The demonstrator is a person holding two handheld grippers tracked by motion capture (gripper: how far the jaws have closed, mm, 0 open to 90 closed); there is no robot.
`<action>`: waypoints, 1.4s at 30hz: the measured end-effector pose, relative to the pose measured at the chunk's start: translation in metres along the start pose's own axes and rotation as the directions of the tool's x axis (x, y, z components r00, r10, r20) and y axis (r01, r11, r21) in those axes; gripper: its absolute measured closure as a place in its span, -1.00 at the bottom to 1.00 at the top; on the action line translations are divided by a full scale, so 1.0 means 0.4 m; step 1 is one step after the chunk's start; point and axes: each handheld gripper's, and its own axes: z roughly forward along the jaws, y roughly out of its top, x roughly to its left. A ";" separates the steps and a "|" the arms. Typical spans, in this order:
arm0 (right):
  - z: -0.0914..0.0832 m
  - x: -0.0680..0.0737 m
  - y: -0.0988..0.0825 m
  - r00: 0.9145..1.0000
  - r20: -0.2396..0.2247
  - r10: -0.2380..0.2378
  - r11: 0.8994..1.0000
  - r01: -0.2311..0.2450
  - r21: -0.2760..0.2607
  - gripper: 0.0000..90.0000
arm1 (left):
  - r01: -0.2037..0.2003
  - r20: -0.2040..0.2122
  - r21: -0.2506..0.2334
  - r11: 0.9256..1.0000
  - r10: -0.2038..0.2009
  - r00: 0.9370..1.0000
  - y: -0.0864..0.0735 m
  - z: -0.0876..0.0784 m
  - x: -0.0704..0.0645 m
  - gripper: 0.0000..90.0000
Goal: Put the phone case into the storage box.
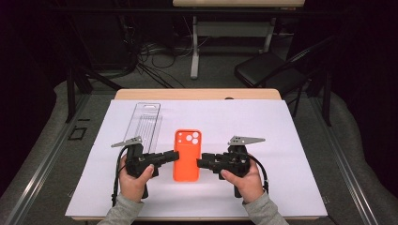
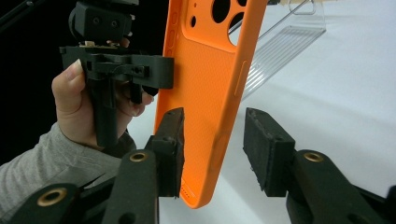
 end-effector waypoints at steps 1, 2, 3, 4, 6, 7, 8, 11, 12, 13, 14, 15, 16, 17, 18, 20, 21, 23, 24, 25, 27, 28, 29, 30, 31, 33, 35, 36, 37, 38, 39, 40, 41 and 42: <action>0.000 -0.003 0.000 1.000 -0.007 0.002 1.000 -0.002 0.001 0.33 | -0.001 0.001 0.001 1.000 0.001 1.000 -0.001 0.001 -0.001 0.79; 0.000 -0.003 0.000 1.000 -0.008 0.010 1.000 -0.010 0.002 0.35 | -0.001 0.003 0.000 1.000 0.001 1.000 -0.002 0.001 -0.001 0.79; -0.001 -0.004 0.000 1.000 -0.008 0.014 1.000 -0.014 0.006 0.38 | -0.001 0.005 0.000 1.000 0.001 1.000 -0.002 0.002 -0.001 0.79; -0.001 -0.004 -0.001 1.000 -0.010 0.021 1.000 -0.021 0.005 0.40 | 0.000 0.009 0.001 1.000 0.000 1.000 -0.003 0.003 -0.002 0.79; -0.002 -0.008 -0.001 0.999 -0.019 0.032 0.999 -0.031 0.008 0.41 | 0.001 0.016 0.002 1.000 -0.001 1.000 -0.004 0.004 -0.003 0.79; -0.003 -0.008 -0.001 0.999 -0.021 0.041 0.999 -0.041 0.007 0.42 | 0.001 0.020 0.000 1.000 -0.001 1.000 -0.005 0.005 -0.004 0.79; -0.004 -0.009 -0.001 0.999 -0.018 0.040 0.999 -0.040 0.007 0.43 | 0.001 0.022 -0.001 1.000 -0.001 1.000 -0.005 0.006 -0.005 0.79; -0.006 -0.013 -0.001 0.998 -0.029 0.053 0.999 -0.052 0.005 0.48 | -0.002 0.029 0.002 1.000 0.002 1.000 -0.007 0.008 -0.008 0.79; -0.007 -0.013 -0.001 0.998 -0.032 0.057 0.998 -0.056 0.005 0.48 | -0.004 0.030 0.004 1.000 0.004 1.000 -0.007 0.008 -0.008 0.79; -0.007 -0.014 -0.001 0.997 -0.037 0.064 0.998 -0.064 0.007 0.49 | -0.007 0.031 0.004 1.000 0.007 0.999 -0.008 0.009 -0.009 0.79; -0.007 -0.015 -0.001 0.997 -0.040 0.066 0.998 -0.065 0.011 0.49 | -0.009 0.034 0.004 1.000 0.008 0.999 -0.009 0.010 -0.010 0.79; -0.007 -0.015 -0.001 0.997 -0.041 0.072 0.997 -0.071 0.012 0.50 | -0.012 0.036 0.006 1.000 0.011 0.999 -0.009 0.011 -0.010 0.79; -0.006 -0.015 -0.001 0.997 -0.041 0.072 0.997 -0.071 0.011 0.51 | -0.012 0.037 0.007 1.000 0.012 0.999 -0.009 0.012 -0.010 0.79; -0.006 -0.016 -0.001 0.996 -0.042 0.077 0.997 -0.076 0.013 0.52 | -0.012 0.036 0.008 1.000 0.012 0.999 -0.010 0.012 -0.011 0.79; -0.006 -0.016 -0.002 0.996 -0.042 0.079 0.997 -0.079 0.014 0.53 | -0.015 0.036 0.010 1.000 0.014 0.999 -0.010 0.012 -0.010 0.79; -0.006 -0.018 -0.002 0.995 -0.049 0.092 0.996 -0.091 0.020 0.56 | -0.013 0.039 0.011 1.000 0.013 0.999 -0.010 0.012 -0.009 0.79; -0.006 -0.020 -0.003 0.994 -0.055 0.093 0.996 -0.093 0.020 0.58 | -0.011 0.040 0.010 1.000 0.011 0.999 -0.011 0.012 -0.009 0.79; -0.006 -0.021 -0.003 0.993 -0.056 0.105 0.994 -0.103 0.024 0.60 | -0.007 0.044 0.011 1.000 0.006 0.999 -0.012 0.014 -0.009 0.79; -0.007 -0.022 -0.003 0.993 -0.054 0.105 0.994 -0.103 0.027 0.62 | -0.005 0.045 0.011 1.000 0.005 0.999 -0.012 0.014 -0.009 0.79; -0.007 -0.022 -0.003 0.993 -0.054 0.106 0.994 -0.104 0.025 0.64 | -0.005 0.045 0.012 1.000 0.005 0.999 -0.012 0.015 -0.009 0.79; -0.008 -0.023 -0.004 0.993 -0.056 0.107 0.994 -0.106 0.016 0.68 | -0.008 0.047 0.015 1.000 0.007 0.999 -0.013 0.017 -0.010 0.79; -0.009 -0.024 -0.003 0.992 -0.060 0.107 0.994 -0.106 0.022 0.68 | -0.009 0.050 0.017 1.000 0.008 0.999 -0.013 0.018 -0.010 0.79; -0.008 -0.024 -0.003 0.992 -0.064 0.111 0.994 -0.110 0.020 0.69 | -0.011 0.050 0.019 1.000 0.010 0.999 -0.014 0.019 -0.010 0.79; -0.008 -0.024 -0.003 0.991 -0.066 0.116 0.993 -0.114 0.022 0.69 | -0.012 0.051 0.021 1.000 0.011 0.999 -0.014 0.019 -0.010 0.79; -0.007 -0.025 -0.004 0.991 -0.067 0.116 0.993 -0.115 0.024 0.69 | -0.013 0.052 0.022 1.000 0.012 0.999 -0.015 0.020 -0.010 0.79; -0.007 -0.026 -0.004 0.991 -0.067 0.114 0.993 -0.112 0.024 0.71 | -0.012 0.053 0.025 1.000 0.011 0.999 -0.014 0.021 -0.010 0.79; -0.007 -0.026 -0.004 0.990 -0.073 0.121 0.993 -0.120 0.020 0.71 | -0.011 0.055 0.023 1.000 0.010 0.998 -0.014 0.020 -0.009 0.79; -0.008 -0.026 -0.004 0.989 -0.075 0.128 0.992 -0.126 0.019 0.71 | -0.011 0.056 0.023 1.000 0.010 0.998 -0.014 0.020 -0.009 0.79; -0.008 -0.027 -0.004 0.989 -0.076 0.127 0.992 -0.126 0.019 0.72 | -0.011 0.056 0.023 1.000 0.009 0.998 -0.014 0.020 -0.009 0.79; -0.008 -0.027 -0.005 0.989 -0.077 0.128 0.992 -0.127 0.020 0.73 | -0.011 0.056 0.023 1.000 0.009 0.998 -0.015 0.021 -0.009 0.79; -0.008 -0.027 -0.005 0.989 -0.076 0.130 0.991 -0.129 0.022 0.74 | -0.010 0.057 0.022 1.000 0.009 0.998 -0.015 0.021 -0.009 0.79; -0.009 -0.028 -0.004 0.988 -0.076 0.131 0.991 -0.130 0.026 0.74 | -0.009 0.057 0.023 1.000 0.008 0.998 -0.016 0.022 -0.010 0.79; -0.009 -0.029 -0.004 0.989 -0.077 0.130 0.991 -0.128 0.029 0.74 | -0.011 0.057 0.024 1.000 0.010 0.998 -0.016 0.022 -0.010 0.79; -0.009 -0.029 -0.005 0.988 -0.077 0.132 0.991 -0.130 0.027 0.74 | -0.012 0.058 0.024 1.000 0.011 0.998 -0.016 0.023 -0.010 0.79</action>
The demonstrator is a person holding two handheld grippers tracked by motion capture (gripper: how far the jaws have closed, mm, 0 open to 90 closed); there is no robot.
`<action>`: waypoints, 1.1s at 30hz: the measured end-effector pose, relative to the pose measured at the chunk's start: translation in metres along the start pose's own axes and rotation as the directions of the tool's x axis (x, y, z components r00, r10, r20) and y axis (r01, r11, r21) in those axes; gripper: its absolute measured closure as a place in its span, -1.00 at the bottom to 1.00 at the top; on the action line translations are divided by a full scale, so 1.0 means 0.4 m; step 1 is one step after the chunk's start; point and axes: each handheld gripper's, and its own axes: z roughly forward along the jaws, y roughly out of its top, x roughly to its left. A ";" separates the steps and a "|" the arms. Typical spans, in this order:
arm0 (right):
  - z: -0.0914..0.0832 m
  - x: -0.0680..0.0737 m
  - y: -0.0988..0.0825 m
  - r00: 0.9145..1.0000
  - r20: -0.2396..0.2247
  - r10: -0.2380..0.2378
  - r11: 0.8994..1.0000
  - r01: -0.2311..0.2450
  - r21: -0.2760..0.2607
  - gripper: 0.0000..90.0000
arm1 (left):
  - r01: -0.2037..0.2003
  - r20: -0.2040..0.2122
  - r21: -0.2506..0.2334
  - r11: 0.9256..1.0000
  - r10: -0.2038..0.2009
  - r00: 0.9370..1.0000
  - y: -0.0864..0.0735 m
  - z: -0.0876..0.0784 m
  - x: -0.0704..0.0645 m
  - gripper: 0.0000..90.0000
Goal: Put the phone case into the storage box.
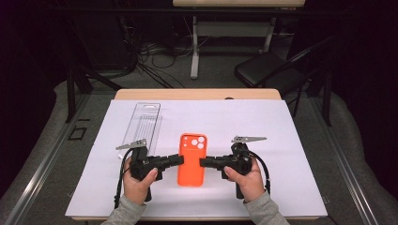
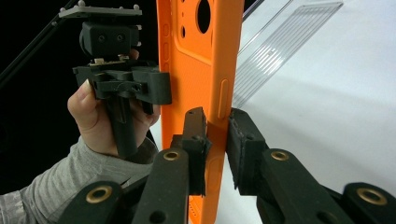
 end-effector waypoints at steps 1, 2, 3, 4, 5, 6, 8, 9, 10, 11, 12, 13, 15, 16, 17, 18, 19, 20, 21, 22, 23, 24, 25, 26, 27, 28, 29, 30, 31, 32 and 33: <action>0.001 -0.001 0.000 1.000 -0.002 0.002 1.000 -0.002 -0.005 0.74 | -0.001 0.001 0.000 1.000 0.001 1.000 0.000 0.000 0.000 0.79; 0.001 -0.001 0.000 1.000 -0.003 0.003 1.000 -0.003 -0.006 0.74 | -0.001 0.001 0.000 1.000 0.001 1.000 0.000 0.001 -0.001 0.79; 0.001 -0.001 -0.001 1.000 -0.003 0.003 1.000 -0.003 -0.006 0.74 | -0.003 0.002 -0.002 1.000 0.003 1.000 -0.001 0.001 -0.001 0.79; 0.001 0.000 0.000 1.000 -0.003 0.003 1.000 -0.003 -0.006 0.73 | -0.003 0.003 -0.001 1.000 0.003 1.000 -0.001 0.001 -0.002 0.79; 0.001 -0.001 -0.001 1.000 -0.004 0.006 1.000 -0.006 -0.006 0.71 | -0.005 0.004 0.002 1.000 0.005 1.000 -0.001 0.002 -0.002 0.79; 0.001 -0.001 0.000 1.000 -0.004 0.009 1.000 -0.009 -0.007 0.69 | -0.004 0.005 0.004 1.000 0.004 1.000 -0.001 0.003 -0.003 0.79; 0.002 -0.001 -0.001 1.000 -0.009 0.012 1.000 -0.012 -0.008 0.70 | -0.003 0.008 0.004 1.000 0.003 1.000 -0.001 0.004 -0.004 0.79; 0.003 -0.002 -0.001 1.000 -0.007 0.006 1.000 -0.006 -0.007 0.70 | -0.001 0.009 0.007 1.000 0.001 1.000 -0.002 0.005 -0.005 0.79; 0.003 -0.002 -0.002 1.000 -0.007 0.006 1.000 -0.006 -0.006 0.70 | -0.005 0.008 0.008 1.000 0.005 1.000 -0.002 0.005 -0.004 0.79; 0.004 -0.002 -0.002 1.000 -0.007 0.006 1.000 -0.006 -0.006 0.71 | -0.004 0.009 0.008 1.000 0.004 1.000 -0.002 0.005 -0.004 0.79; 0.005 -0.001 -0.002 1.000 -0.005 0.007 1.000 -0.007 -0.004 0.71 | -0.005 0.010 0.009 1.000 0.005 1.000 -0.002 0.006 -0.004 0.79; 0.005 -0.002 -0.003 1.000 -0.005 0.005 1.000 -0.005 -0.004 0.72 | -0.006 0.008 0.009 1.000 0.006 1.000 -0.002 0.006 -0.004 0.79; 0.006 -0.001 -0.003 1.000 -0.004 0.008 1.000 -0.008 -0.001 0.74 | -0.006 0.009 0.009 1.000 0.005 1.000 -0.002 0.007 -0.005 0.79; 0.006 -0.001 -0.003 1.000 -0.005 0.010 1.000 -0.010 0.000 0.74 | -0.005 0.009 0.009 1.000 0.005 1.000 -0.003 0.007 -0.005 0.79; 0.006 -0.001 -0.003 1.000 -0.005 0.010 1.000 -0.010 0.001 0.74 | -0.005 0.010 0.009 1.000 0.005 1.000 -0.003 0.007 -0.006 0.79; 0.006 -0.001 -0.003 1.000 -0.006 0.011 1.000 -0.011 0.001 0.75 | -0.009 0.011 0.009 1.000 0.008 1.000 -0.003 0.008 -0.005 0.79; 0.006 -0.001 -0.003 1.000 -0.006 0.010 1.000 -0.010 0.001 0.75 | -0.005 0.011 0.009 1.000 0.005 1.000 -0.003 0.008 -0.006 0.79; 0.006 -0.001 -0.003 1.000 -0.007 0.010 1.000 -0.010 0.001 0.75 | -0.005 0.011 0.008 1.000 0.005 1.000 -0.003 0.008 -0.006 0.79; 0.006 -0.001 -0.003 1.000 -0.006 0.011 1.000 -0.011 0.001 0.76 | -0.008 0.011 0.009 1.000 0.007 1.000 -0.003 0.008 -0.006 0.79; 0.005 -0.001 -0.003 1.000 -0.005 0.010 1.000 -0.010 0.002 0.76 | -0.004 0.011 0.009 1.000 0.004 1.000 -0.003 0.008 -0.006 0.79; 0.005 -0.001 -0.003 1.000 -0.004 0.011 1.000 -0.011 0.002 0.76 | -0.006 0.011 0.009 1.000 0.006 1.000 -0.003 0.008 -0.006 0.79; 0.005 -0.001 -0.004 1.000 -0.007 0.012 1.000 -0.012 0.002 0.77 | -0.009 0.010 0.009 1.000 0.009 1.000 -0.003 0.008 -0.006 0.79; 0.006 -0.001 -0.004 1.000 -0.007 0.012 1.000 -0.012 0.002 0.77 | -0.008 0.011 0.009 1.000 0.008 1.000 -0.003 0.008 -0.005 0.79; 0.005 -0.002 -0.004 1.000 -0.010 0.012 1.000 -0.012 0.005 0.77 | -0.001 0.010 0.009 1.000 0.001 1.000 -0.003 0.008 -0.006 0.79; 0.005 -0.003 -0.004 1.000 -0.010 0.011 1.000 -0.011 0.007 0.78 | -0.002 0.010 0.010 1.000 0.002 1.000 -0.003 0.009 -0.006 0.79; 0.006 -0.003 -0.004 1.000 -0.010 0.012 1.000 -0.011 0.004 0.78 | -0.002 0.010 0.010 1.000 0.002 1.000 -0.003 0.009 -0.006 0.79; 0.006 -0.004 -0.004 1.000 -0.010 0.012 1.000 -0.012 0.005 0.78 | -0.002 0.010 0.010 1.000 0.002 1.000 -0.003 0.009 -0.006 0.79; 0.006 -0.004 -0.004 1.000 -0.010 0.013 1.000 -0.013 0.007 0.78 | -0.003 0.010 0.010 1.000 0.003 1.000 -0.004 0.009 -0.006 0.79; 0.006 -0.004 -0.004 1.000 -0.011 0.015 1.000 -0.015 0.007 0.78 | -0.004 0.010 0.010 1.000 0.004 1.000 -0.004 0.009 -0.006 0.79; 0.006 -0.004 -0.004 1.000 -0.011 0.015 1.000 -0.015 0.006 0.79 | -0.003 0.010 0.011 1.000 0.003 1.000 -0.004 0.009 -0.006 0.79; 0.006 -0.004 -0.004 1.000 -0.011 0.015 1.000 -0.015 0.006 0.79 | -0.007 0.010 0.012 1.000 0.007 1.000 -0.004 0.009 -0.005 0.79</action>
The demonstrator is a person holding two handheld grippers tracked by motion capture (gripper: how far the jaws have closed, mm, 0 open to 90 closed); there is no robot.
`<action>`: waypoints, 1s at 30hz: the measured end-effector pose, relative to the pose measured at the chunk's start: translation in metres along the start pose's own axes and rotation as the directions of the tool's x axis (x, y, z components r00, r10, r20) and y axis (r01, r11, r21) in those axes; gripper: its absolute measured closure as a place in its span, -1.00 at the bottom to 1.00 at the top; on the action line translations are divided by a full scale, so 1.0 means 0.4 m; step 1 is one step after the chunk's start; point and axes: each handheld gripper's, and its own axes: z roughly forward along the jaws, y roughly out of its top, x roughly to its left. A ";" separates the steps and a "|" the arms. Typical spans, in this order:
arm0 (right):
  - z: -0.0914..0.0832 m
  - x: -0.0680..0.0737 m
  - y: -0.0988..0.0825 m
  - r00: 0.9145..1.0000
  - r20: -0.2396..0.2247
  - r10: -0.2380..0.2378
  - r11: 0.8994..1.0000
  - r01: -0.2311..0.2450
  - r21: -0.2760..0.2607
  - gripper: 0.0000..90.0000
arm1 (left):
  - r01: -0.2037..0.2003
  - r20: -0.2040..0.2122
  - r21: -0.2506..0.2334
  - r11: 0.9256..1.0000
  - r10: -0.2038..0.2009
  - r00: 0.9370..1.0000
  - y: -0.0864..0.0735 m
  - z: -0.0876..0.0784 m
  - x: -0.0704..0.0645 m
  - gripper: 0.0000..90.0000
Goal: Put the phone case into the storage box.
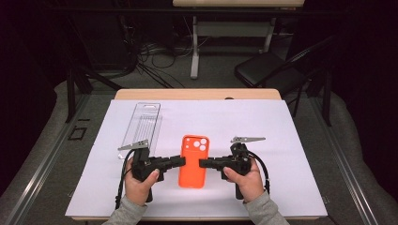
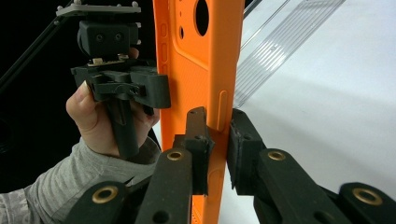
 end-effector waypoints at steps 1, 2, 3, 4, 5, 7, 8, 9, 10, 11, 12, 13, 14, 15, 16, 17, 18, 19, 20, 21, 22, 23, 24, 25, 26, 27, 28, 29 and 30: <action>0.000 0.000 0.000 1.000 -0.001 0.001 1.000 -0.001 0.000 0.79 | 0.001 0.001 0.002 1.000 -0.001 1.000 0.000 0.000 0.000 0.79; -0.001 0.000 0.000 1.000 -0.001 0.001 1.000 -0.001 0.000 0.79 | 0.001 0.003 0.002 1.000 -0.001 1.000 0.000 0.000 0.000 0.79; -0.001 -0.001 0.000 1.000 -0.003 0.003 1.000 -0.003 -0.001 0.79 | 0.003 0.004 0.001 1.000 -0.003 1.000 0.000 0.000 0.000 0.79; -0.001 -0.001 0.000 1.000 -0.004 0.004 1.000 -0.004 -0.002 0.79 | 0.003 0.004 0.001 1.000 -0.003 1.000 0.000 0.000 0.000 0.79; -0.001 0.000 0.000 1.000 -0.004 0.003 1.000 -0.003 -0.002 0.79 | 0.000 0.004 0.001 1.000 0.000 1.000 0.000 0.000 0.001 0.79; -0.002 0.000 0.000 1.000 -0.002 -0.002 1.000 0.002 0.000 0.79 | 0.003 0.004 -0.001 1.000 -0.003 1.000 0.000 0.000 0.000 0.79; -0.002 0.001 0.000 1.000 -0.003 0.000 1.000 0.000 -0.001 0.79 | 0.004 0.005 0.000 1.000 -0.004 1.000 0.000 0.000 0.000 0.79; -0.002 0.001 0.000 1.000 -0.002 -0.003 1.000 0.003 0.002 0.79 | 0.004 0.005 0.000 1.000 -0.004 1.000 0.000 0.000 0.000 0.79; -0.002 0.001 -0.001 1.000 -0.002 -0.004 1.000 0.004 -0.002 0.80 | 0.005 0.005 -0.001 1.000 -0.005 1.000 0.000 0.000 0.001 0.79; -0.001 0.001 -0.001 1.000 -0.002 -0.003 1.000 0.003 -0.004 0.80 | 0.005 0.004 0.000 1.000 -0.005 1.000 0.000 0.000 0.001 0.79; -0.001 0.001 -0.001 1.000 -0.001 -0.006 1.000 0.006 -0.004 0.80 | 0.005 0.005 0.000 1.000 -0.005 1.000 0.000 0.000 0.002 0.79; -0.001 0.001 -0.001 1.000 -0.001 -0.007 1.000 0.007 -0.004 0.80 | 0.003 0.007 0.001 1.000 -0.003 1.000 0.000 0.000 0.003 0.79; -0.002 0.001 -0.001 1.000 0.000 -0.008 1.000 0.008 -0.001 0.80 | 0.004 0.009 0.000 1.000 -0.004 1.000 0.000 0.000 0.003 0.78; -0.002 0.002 -0.001 1.000 0.001 -0.008 1.000 0.008 -0.003 0.80 | 0.005 0.011 0.000 1.000 -0.005 1.000 0.000 -0.001 0.004 0.78; -0.002 0.002 -0.001 1.000 0.000 -0.008 1.000 0.008 -0.004 0.80 | 0.004 0.012 -0.001 1.000 -0.004 1.000 0.000 -0.001 0.004 0.78; -0.002 0.002 -0.001 1.000 -0.002 -0.006 1.000 0.006 -0.003 0.80 | 0.009 0.015 -0.005 1.000 -0.009 1.000 0.000 -0.001 0.004 0.78; -0.002 0.002 -0.001 1.000 -0.005 -0.004 1.000 0.004 -0.002 0.80 | 0.010 0.017 -0.004 1.000 -0.010 1.000 0.000 -0.002 0.004 0.78; -0.002 0.002 -0.001 1.000 -0.006 -0.003 1.000 0.003 -0.002 0.80 | 0.007 0.016 -0.003 1.000 -0.007 1.000 0.000 -0.001 0.005 0.78; -0.002 0.002 -0.002 1.000 -0.005 -0.004 1.000 0.004 -0.002 0.80 | 0.006 0.016 -0.004 1.000 -0.006 1.000 0.000 -0.001 0.005 0.78; -0.002 0.001 -0.002 1.000 -0.007 -0.002 1.000 0.002 -0.003 0.80 | 0.010 0.016 -0.004 1.000 -0.010 1.000 0.000 -0.001 0.005 0.78; -0.002 0.001 -0.002 1.000 -0.007 -0.001 1.000 0.001 -0.004 0.80 | 0.010 0.015 -0.005 1.000 -0.010 1.000 0.000 -0.001 0.005 0.78; -0.002 0.002 -0.002 1.000 -0.005 0.000 1.000 0.000 -0.004 0.80 | 0.010 0.014 -0.005 1.000 -0.010 1.000 0.000 -0.001 0.005 0.77; -0.002 0.002 -0.002 1.000 -0.004 -0.002 1.000 0.002 -0.009 0.80 | 0.010 0.013 -0.005 1.000 -0.010 1.000 0.000 -0.001 0.005 0.77; -0.002 0.003 -0.002 1.000 -0.003 -0.003 1.000 0.003 -0.010 0.80 | 0.009 0.011 -0.007 1.000 -0.009 1.000 0.000 -0.001 0.005 0.76; -0.002 0.003 -0.002 1.000 -0.003 -0.005 1.000 0.005 -0.011 0.80 | 0.009 0.012 -0.007 1.000 -0.009 1.000 0.000 -0.001 0.005 0.76; -0.002 0.003 -0.002 1.000 -0.003 -0.003 1.000 0.003 -0.012 0.80 | 0.013 0.012 -0.006 1.000 -0.013 1.000 0.001 0.000 0.005 0.76; -0.002 0.003 -0.002 1.000 -0.002 -0.004 1.000 0.004 -0.013 0.80 | 0.012 0.013 -0.006 1.000 -0.012 1.000 0.001 -0.001 0.005 0.76; -0.003 0.004 -0.002 1.000 -0.002 -0.003 1.000 0.003 -0.013 0.80 | 0.011 0.016 -0.007 1.000 -0.011 1.000 0.001 -0.001 0.006 0.75; -0.003 0.004 -0.002 1.000 -0.003 -0.002 1.000 0.002 -0.014 0.80 | 0.016 0.016 -0.009 1.000 -0.016 1.000 0.001 -0.001 0.005 0.74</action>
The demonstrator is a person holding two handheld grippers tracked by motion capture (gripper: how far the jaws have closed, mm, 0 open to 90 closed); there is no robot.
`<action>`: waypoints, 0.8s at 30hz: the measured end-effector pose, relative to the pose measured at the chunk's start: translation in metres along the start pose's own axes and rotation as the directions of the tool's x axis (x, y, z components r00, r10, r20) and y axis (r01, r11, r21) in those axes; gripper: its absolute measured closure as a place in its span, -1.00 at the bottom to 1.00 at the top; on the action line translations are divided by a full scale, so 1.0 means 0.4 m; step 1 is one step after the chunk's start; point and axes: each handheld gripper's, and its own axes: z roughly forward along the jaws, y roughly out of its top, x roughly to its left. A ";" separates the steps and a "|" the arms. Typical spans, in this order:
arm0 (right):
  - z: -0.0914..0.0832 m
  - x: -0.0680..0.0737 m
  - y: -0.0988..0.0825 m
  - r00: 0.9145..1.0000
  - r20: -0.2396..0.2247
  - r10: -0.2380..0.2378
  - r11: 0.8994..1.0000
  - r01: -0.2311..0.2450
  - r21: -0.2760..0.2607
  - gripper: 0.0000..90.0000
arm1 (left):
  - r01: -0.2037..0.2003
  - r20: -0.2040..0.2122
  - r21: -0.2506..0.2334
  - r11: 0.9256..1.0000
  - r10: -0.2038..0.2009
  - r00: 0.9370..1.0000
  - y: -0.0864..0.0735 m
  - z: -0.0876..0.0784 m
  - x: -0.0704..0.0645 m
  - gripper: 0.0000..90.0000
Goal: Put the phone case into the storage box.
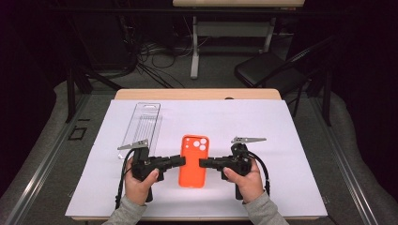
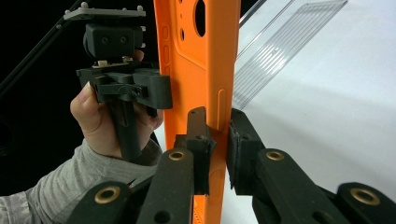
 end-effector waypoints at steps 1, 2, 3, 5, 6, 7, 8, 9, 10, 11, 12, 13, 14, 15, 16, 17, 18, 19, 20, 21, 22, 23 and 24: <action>-0.001 0.001 0.000 1.000 0.001 0.003 1.000 -0.003 0.000 0.80 | -0.001 -0.001 0.001 1.000 0.001 1.000 0.000 -0.001 0.001 0.72; 0.000 0.000 0.000 1.000 0.002 0.001 1.000 -0.001 -0.003 0.80 | 0.001 -0.002 0.001 1.000 -0.001 1.000 0.000 -0.001 0.001 0.70; -0.001 0.000 0.000 1.000 0.000 0.002 1.000 -0.002 0.002 0.80 | 0.006 -0.002 0.000 1.000 -0.006 1.000 0.000 -0.001 0.001 0.69; -0.002 0.000 0.000 1.000 0.002 0.004 1.000 -0.004 -0.005 0.81 | 0.006 -0.002 -0.001 1.000 -0.006 1.000 0.000 0.000 0.002 0.66; -0.003 0.000 0.001 1.000 0.002 0.007 1.000 -0.007 -0.005 0.81 | 0.006 -0.002 -0.002 1.000 -0.006 1.000 0.001 0.000 0.002 0.64; -0.003 -0.001 0.001 1.000 0.000 0.005 1.000 -0.005 -0.006 0.81 | 0.005 -0.002 -0.001 1.000 -0.005 1.000 0.001 0.000 0.002 0.62; -0.004 -0.001 0.001 1.000 0.000 0.006 1.000 -0.006 -0.007 0.81 | 0.004 -0.002 -0.001 1.000 -0.004 1.000 0.001 0.000 0.003 0.61; -0.004 -0.002 0.001 1.000 0.000 0.007 1.000 -0.007 -0.009 0.81 | 0.002 -0.003 0.000 1.000 -0.002 1.000 0.001 0.000 0.003 0.58; -0.004 -0.002 0.001 1.000 0.000 0.008 1.000 -0.008 -0.010 0.81 | 0.001 -0.007 -0.001 1.000 -0.001 1.000 0.002 0.000 0.004 0.57; -0.005 -0.001 0.001 1.000 0.004 0.009 1.000 -0.009 -0.010 0.80 | 0.001 -0.008 -0.002 1.000 -0.001 1.000 0.002 0.000 0.004 0.54; -0.006 -0.001 0.001 1.000 0.003 0.009 1.000 -0.009 -0.009 0.81 | 0.005 -0.008 -0.003 1.000 -0.005 1.000 0.003 -0.001 0.005 0.52; -0.007 -0.001 0.002 1.000 0.005 0.007 1.000 -0.007 -0.010 0.80 | 0.005 -0.009 -0.004 1.000 -0.005 1.000 0.003 -0.002 0.005 0.50; -0.007 -0.001 0.002 1.000 0.006 0.005 1.000 -0.005 -0.009 0.81 | 0.006 -0.011 -0.008 1.000 -0.006 1.000 0.004 -0.003 0.005 0.48; -0.008 -0.002 0.003 1.000 0.008 0.001 1.000 -0.001 -0.008 0.80 | 0.004 -0.015 -0.011 1.000 -0.005 1.000 0.004 -0.004 0.005 0.47; -0.008 -0.003 0.003 1.000 0.011 0.000 1.000 0.000 -0.011 0.80 | 0.005 -0.015 -0.013 1.000 -0.005 1.000 0.005 -0.005 0.005 0.47; -0.009 -0.003 0.003 1.000 0.016 0.000 1.000 0.001 -0.011 0.81 | 0.008 -0.013 -0.015 1.000 -0.008 1.000 0.005 -0.006 0.006 0.47; -0.010 -0.003 0.003 1.000 0.017 -0.001 1.000 0.001 -0.010 0.80 | 0.008 -0.014 -0.016 1.000 -0.008 1.000 0.006 -0.007 0.006 0.46; -0.010 -0.003 0.003 1.000 0.019 -0.003 1.000 0.003 -0.011 0.80 | 0.003 -0.021 -0.017 1.000 -0.004 1.000 0.006 -0.007 0.006 0.46; -0.011 -0.004 0.003 1.000 0.020 -0.003 1.000 0.003 -0.017 0.80 | -0.001 -0.027 -0.017 1.000 0.000 1.000 0.006 -0.008 0.007 0.45; -0.011 -0.004 0.003 1.000 0.021 -0.003 1.000 0.004 -0.016 0.80 | -0.001 -0.029 -0.016 1.000 0.001 1.000 0.006 -0.008 0.007 0.45; -0.011 -0.004 0.003 1.000 0.023 -0.005 1.000 0.005 -0.017 0.80 | -0.002 -0.031 -0.018 1.000 0.001 1.000 0.007 -0.009 0.008 0.44; -0.012 -0.005 0.003 1.000 0.027 -0.009 1.000 0.009 -0.017 0.80 | -0.003 -0.035 -0.019 1.000 0.002 0.999 0.007 -0.010 0.008 0.44; -0.013 -0.005 0.003 0.999 0.031 -0.008 1.000 0.008 -0.013 0.80 | -0.004 -0.038 -0.021 1.000 0.003 0.999 0.008 -0.010 0.007 0.44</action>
